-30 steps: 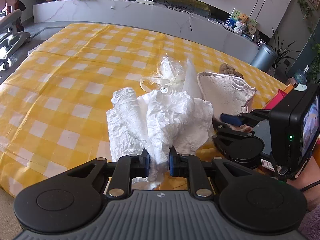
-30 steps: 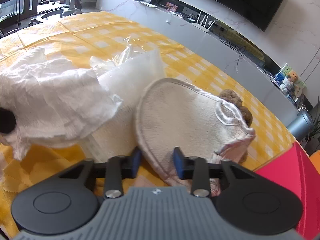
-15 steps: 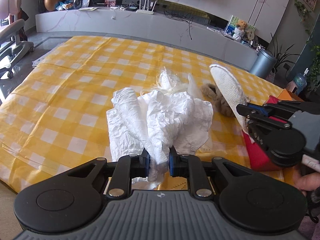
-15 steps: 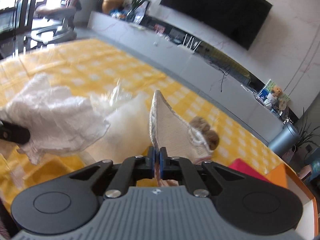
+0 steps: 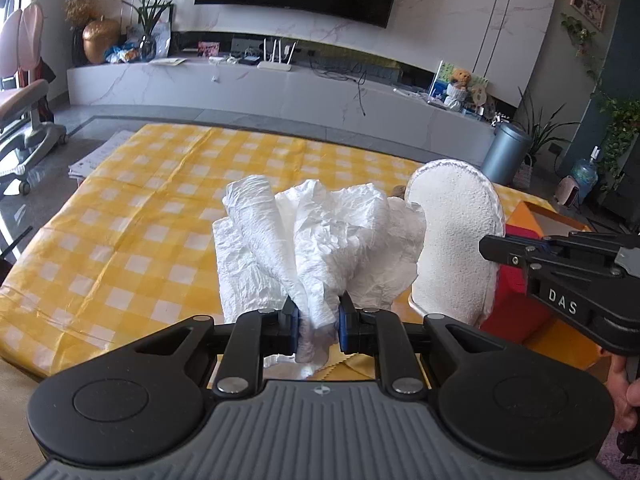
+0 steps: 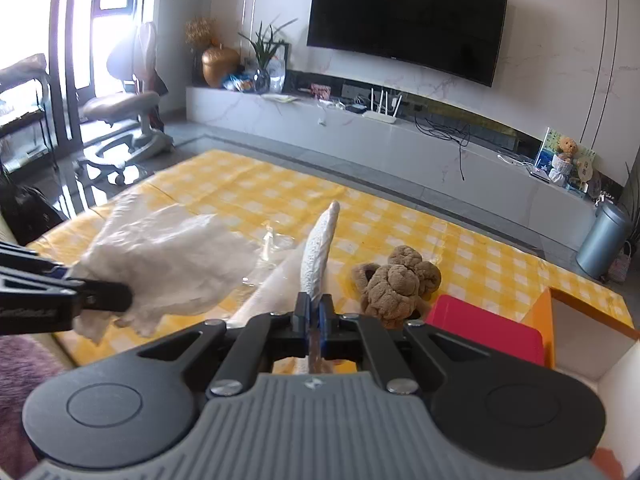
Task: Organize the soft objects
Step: 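Carry the white cloth in the left tool while the right tool carries the beige pad to the orange box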
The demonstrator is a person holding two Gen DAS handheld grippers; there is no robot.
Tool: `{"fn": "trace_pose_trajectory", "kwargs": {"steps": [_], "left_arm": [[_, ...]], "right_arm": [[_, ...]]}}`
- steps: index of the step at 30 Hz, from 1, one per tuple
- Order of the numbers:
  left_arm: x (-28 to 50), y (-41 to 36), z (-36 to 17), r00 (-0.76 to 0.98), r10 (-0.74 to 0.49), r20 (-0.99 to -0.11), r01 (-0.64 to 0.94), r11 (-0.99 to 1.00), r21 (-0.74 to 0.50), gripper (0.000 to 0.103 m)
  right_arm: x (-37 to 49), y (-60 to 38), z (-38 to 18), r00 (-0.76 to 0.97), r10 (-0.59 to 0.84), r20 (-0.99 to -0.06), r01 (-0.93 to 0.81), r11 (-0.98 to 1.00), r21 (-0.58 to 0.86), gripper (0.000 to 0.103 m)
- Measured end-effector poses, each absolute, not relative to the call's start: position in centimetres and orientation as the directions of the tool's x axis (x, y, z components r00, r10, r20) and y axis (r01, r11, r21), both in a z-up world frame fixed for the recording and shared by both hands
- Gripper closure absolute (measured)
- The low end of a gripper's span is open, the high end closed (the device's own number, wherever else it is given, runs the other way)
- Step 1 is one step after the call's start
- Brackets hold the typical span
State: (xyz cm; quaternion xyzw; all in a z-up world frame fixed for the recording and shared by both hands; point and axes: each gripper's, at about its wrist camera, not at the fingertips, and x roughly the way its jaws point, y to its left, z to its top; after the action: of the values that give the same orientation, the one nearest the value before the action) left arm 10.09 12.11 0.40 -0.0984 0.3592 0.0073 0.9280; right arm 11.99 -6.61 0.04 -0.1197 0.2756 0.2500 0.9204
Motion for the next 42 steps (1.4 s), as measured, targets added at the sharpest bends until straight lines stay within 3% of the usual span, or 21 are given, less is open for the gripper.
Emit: {"fn": "trace_pose_trajectory", "kwargs": {"steps": [9, 22, 30, 42], "left_arm": [[8.0, 8.3, 2.7, 0.768, -0.115, -0.630, 0.010, 0.986, -0.167, 0.083], [9.3, -0.1, 6.3, 0.776, -0.257, -0.576, 0.246, 0.964, -0.099, 0.083], [12.6, -6.7, 7.0, 0.740, -0.331, -0.585, 0.392, 0.920, -0.025, 0.083], [17.7, -15.3, 4.6, 0.687, -0.366, -0.628, 0.549, 0.828, 0.117, 0.083]], "right_arm": [[7.2, -11.4, 3.2, 0.759, 0.395, -0.518, -0.493, 0.868, -0.060, 0.102], [3.7, -20.9, 8.4, 0.859, 0.274, -0.433, -0.352, 0.929, -0.111, 0.102], [4.4, -26.5, 10.3, 0.903, 0.173, -0.394, -0.260, 0.949, -0.179, 0.102], [9.3, -32.0, 8.6, 0.904, 0.069, -0.422, -0.187, 0.952, -0.244, 0.102]]}}
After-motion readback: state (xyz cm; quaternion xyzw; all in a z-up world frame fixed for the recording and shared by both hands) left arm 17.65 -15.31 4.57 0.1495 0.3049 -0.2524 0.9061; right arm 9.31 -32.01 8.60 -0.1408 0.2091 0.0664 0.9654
